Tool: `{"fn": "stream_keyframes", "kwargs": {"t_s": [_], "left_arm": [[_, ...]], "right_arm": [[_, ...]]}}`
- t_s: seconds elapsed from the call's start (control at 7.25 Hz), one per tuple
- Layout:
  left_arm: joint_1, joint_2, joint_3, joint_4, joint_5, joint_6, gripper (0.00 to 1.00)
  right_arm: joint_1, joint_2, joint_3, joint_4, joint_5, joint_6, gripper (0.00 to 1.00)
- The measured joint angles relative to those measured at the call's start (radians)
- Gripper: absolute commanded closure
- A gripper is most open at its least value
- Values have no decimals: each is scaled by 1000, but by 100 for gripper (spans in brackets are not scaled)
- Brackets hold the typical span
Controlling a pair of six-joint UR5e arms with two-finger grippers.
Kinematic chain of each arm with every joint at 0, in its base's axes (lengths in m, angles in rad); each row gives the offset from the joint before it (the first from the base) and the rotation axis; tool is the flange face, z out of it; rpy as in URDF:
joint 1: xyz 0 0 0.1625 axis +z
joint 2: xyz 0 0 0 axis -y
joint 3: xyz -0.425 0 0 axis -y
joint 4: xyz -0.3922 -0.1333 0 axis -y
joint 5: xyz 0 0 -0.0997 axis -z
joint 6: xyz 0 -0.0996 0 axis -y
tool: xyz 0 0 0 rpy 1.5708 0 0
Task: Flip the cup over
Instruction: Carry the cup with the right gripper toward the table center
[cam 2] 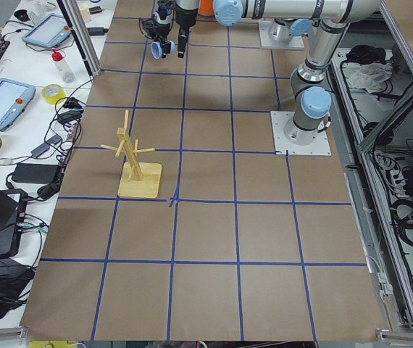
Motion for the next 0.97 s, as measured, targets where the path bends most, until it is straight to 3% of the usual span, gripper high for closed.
{"fn": "stream_keyframes", "kwargs": {"t_s": [0.69, 0.97], "left_arm": [[0, 1, 0, 0, 0, 0, 0], [0, 0, 0, 0, 0, 0, 0]], "right_arm": [[123, 35, 4, -71, 8, -577, 52], [146, 49, 21, -68, 23, -680, 51]]}}
